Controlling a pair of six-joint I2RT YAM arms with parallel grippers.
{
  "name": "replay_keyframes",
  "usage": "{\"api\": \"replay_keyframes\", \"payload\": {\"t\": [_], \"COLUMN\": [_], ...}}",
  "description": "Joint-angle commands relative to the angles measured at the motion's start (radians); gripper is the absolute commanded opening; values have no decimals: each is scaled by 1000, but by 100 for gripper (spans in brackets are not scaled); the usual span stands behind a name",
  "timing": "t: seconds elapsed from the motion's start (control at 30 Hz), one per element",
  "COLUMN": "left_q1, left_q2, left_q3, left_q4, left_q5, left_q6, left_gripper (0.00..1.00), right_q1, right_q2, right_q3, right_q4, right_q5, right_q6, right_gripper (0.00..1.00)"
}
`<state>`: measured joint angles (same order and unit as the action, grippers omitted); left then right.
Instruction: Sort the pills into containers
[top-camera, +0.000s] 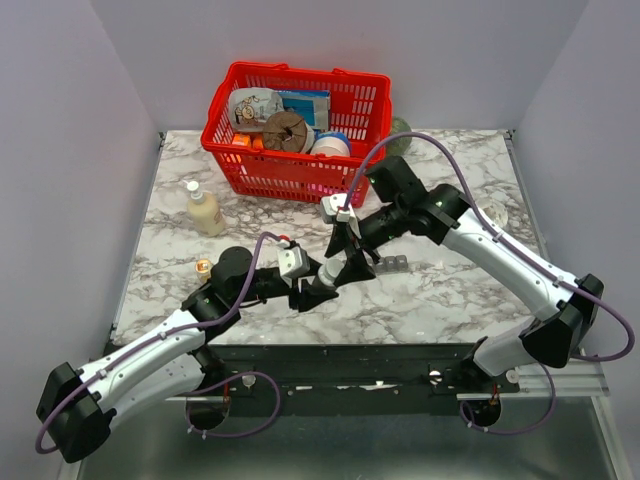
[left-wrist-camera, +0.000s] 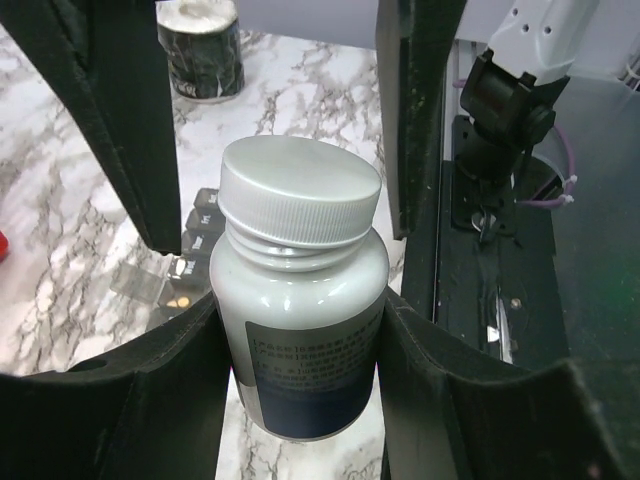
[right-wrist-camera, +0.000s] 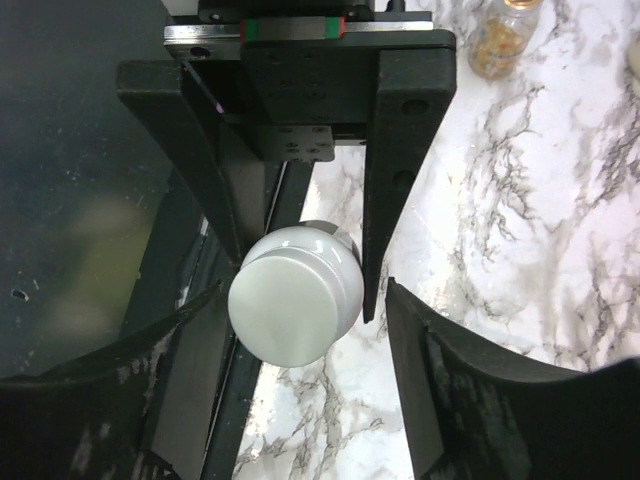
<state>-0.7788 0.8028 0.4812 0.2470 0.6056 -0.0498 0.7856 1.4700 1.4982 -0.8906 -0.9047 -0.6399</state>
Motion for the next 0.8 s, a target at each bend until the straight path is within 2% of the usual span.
{"api": "replay_keyframes", "payload": {"t": [0.0,0.47,0.77], "left_q1": [3,3,3], "left_q2": [-16,7,27], "left_q3": [31,57,74], "left_q4": [81,77,48], "left_q5": [5,-20,-23], "left_q6": [-19,-73,-84], "left_gripper": [0,0,0], "right_q1": [4,12,21], "right_q2": [18,13,32], "right_q3": [51,39,57], "right_q4": [-57,-36,-30], "right_q5": [41,101,104], "right_q6": [11,8,11], "right_gripper": [76,72,58]}}
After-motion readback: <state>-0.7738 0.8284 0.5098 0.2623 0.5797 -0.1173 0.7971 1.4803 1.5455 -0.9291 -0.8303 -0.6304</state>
